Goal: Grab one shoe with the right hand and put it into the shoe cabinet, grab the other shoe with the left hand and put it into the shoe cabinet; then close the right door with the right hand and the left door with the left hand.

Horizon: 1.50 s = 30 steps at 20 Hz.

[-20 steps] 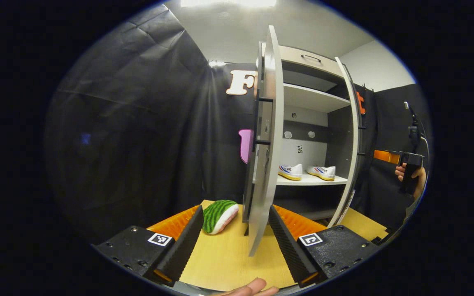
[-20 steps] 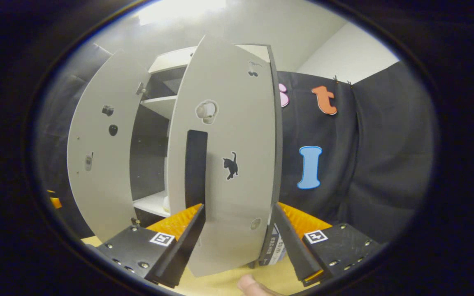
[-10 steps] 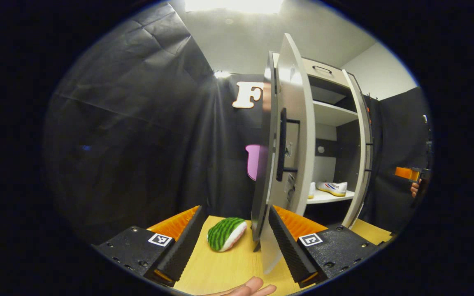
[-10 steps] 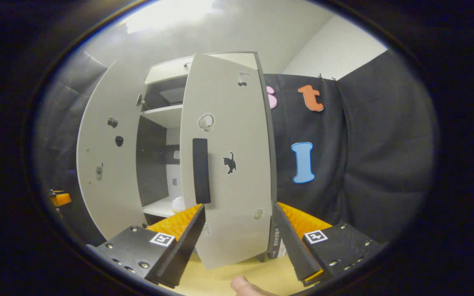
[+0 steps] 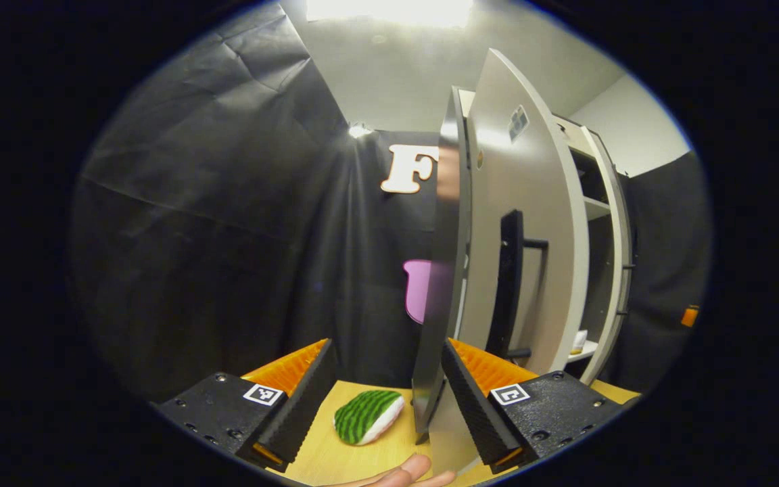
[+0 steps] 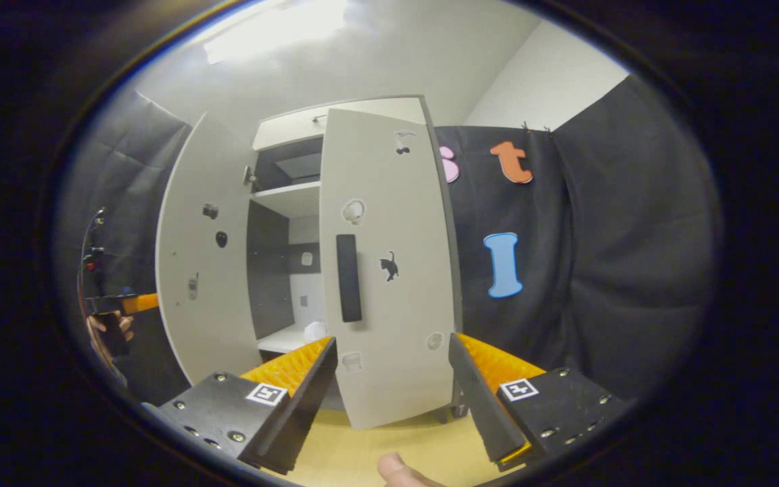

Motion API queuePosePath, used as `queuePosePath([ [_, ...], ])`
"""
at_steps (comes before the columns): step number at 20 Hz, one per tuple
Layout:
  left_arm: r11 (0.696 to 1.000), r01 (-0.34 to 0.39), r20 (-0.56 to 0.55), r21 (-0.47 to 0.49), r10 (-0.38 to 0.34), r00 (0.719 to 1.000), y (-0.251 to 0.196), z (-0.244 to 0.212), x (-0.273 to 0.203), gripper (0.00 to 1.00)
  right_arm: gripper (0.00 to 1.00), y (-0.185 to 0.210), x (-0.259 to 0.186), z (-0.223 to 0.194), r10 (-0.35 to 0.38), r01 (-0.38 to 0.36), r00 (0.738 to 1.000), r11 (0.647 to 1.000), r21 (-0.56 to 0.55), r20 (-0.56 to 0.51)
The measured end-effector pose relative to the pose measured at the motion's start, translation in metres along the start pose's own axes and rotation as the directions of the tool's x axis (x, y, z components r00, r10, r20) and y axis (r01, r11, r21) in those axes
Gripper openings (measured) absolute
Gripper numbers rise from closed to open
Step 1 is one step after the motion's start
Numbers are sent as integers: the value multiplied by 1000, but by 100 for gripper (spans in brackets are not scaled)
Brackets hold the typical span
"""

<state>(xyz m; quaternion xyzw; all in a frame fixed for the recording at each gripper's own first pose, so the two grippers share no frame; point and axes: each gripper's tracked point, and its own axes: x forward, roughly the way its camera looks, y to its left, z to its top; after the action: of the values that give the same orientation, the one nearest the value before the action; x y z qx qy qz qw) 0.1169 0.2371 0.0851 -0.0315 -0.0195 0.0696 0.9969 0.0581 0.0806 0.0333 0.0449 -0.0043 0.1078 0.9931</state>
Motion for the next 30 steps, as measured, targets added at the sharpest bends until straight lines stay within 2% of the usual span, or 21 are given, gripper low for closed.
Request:
queuePosePath([
  [1, 1000, 6, 14, 4, -6, 1000, -3, 6, 2, 92, 98, 10, -3, -4, 37, -37, 999, 999, -14, -13],
  [3, 1000, 28, 13, 4, -28, 1000, -12, 10, 4, 96, 99, 21, -11, -4, 80, -81, 997, 996, -47, -16],
  [5, 1000, 20, 3, 17, -20, 1000, -12, 12, 4, 93, 98, 19, -19, -3, 74, -75, 997, 995, -71, -12],
  [7, 1000, 5, 3, 16, -5, 1000, -14, 14, 6, 95, 99, 27, -25, -4, 93, -93, 996, 994, -56, -11],
  [9, 1000, 2, -20, 5, -2, 1000, -16, 11, 7, 89, 99, 33, -28, -3, 109, -109, 994, 993, -50, -1],
  [11, 1000, 13, -58, -3, -13, 998, -19, 7, 8, 93, 98, 30, -31, 0, 100, -99, 995, 993, -63, 13],
  [12, 1000, 23, -73, 3, -23, 997, -23, 6, 9, 87, 98, 30, -32, 0, 97, -95, 995, 993, -69, 19],
  [15, 998, 50, -126, 28, -46, 991, -23, 5, 6, 90, 98, 29, -36, 3, 90, -88, 995, 994, -61, 38],
  [16, 998, 59, -136, 34, -54, 989, -24, 5, 8, 86, 99, 29, -37, 4, 92, -89, 995, 994, -57, 41],
  [17, 997, 64, -143, 31, -59, 988, -25, 5, 10, 91, 99, 28, -38, 4, 91, -88, 995, 995, -55, 45],
  [19, 996, 81, -151, 37, -74, 986, -28, 5, 11, 91, 98, 26, -38, 4, 82, -80, 995, 995, -55, 47],
  [20, 995, 91, -159, 42, -83, 984, -31, 4, 12, 86, 98, 25, -38, 4, 77, -75, 996, 996, -53, 47],
  [21, 994, 99, -164, 36, -92, 982, -33, 4, 13, 90, 98, 25, -38, 4, 77, -75, 996, 996, -48, 47],
  [26, 986, 160, -184, -44, -165, 969, -84, -8, 10, 91, 98, 20, -37, 1, 66, -64, 997, 997, -40, 48],
  [30, 991, 130, -194, -23, -132, 972, -107, -24, 22, 91, 98, 4, -37, 2, 36, -33, 998, 998, -49, 49],
])
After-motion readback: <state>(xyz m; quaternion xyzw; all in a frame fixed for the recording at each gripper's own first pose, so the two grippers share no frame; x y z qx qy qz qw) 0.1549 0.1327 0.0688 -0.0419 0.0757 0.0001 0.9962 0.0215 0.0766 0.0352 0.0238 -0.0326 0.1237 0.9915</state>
